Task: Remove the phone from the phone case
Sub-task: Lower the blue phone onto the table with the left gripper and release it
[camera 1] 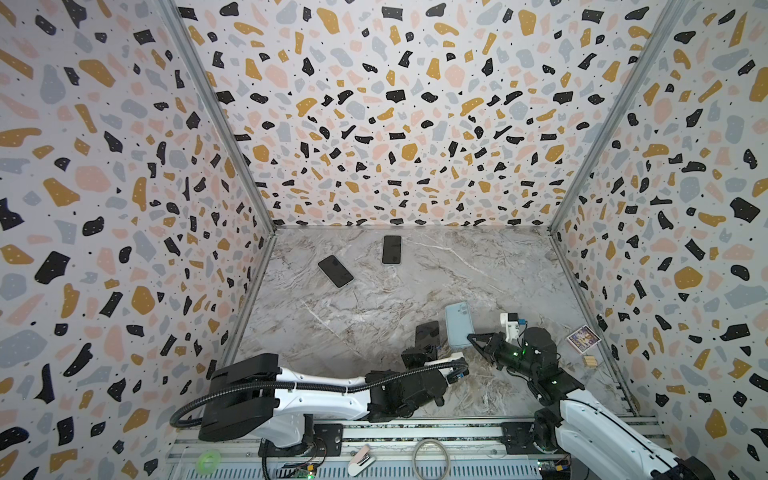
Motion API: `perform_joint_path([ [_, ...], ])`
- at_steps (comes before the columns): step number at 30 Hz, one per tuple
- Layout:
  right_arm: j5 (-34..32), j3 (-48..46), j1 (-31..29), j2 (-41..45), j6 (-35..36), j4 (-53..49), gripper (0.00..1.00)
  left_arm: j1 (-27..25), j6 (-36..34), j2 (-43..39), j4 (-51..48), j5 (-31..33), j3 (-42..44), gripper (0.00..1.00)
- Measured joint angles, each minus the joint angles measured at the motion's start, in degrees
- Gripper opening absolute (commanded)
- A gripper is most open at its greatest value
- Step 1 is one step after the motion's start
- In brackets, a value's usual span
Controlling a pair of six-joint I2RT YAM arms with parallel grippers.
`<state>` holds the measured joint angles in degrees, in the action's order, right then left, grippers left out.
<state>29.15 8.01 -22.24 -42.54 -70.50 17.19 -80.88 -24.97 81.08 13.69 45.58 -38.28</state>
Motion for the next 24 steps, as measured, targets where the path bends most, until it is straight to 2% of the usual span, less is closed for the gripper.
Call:
perform_joint_path([
  [24,0.2,-0.24,-3.26,-5.49,0.57,1.97,0.0,-5.07,2.75,9.9,5.7,6.05,3.32,0.0],
])
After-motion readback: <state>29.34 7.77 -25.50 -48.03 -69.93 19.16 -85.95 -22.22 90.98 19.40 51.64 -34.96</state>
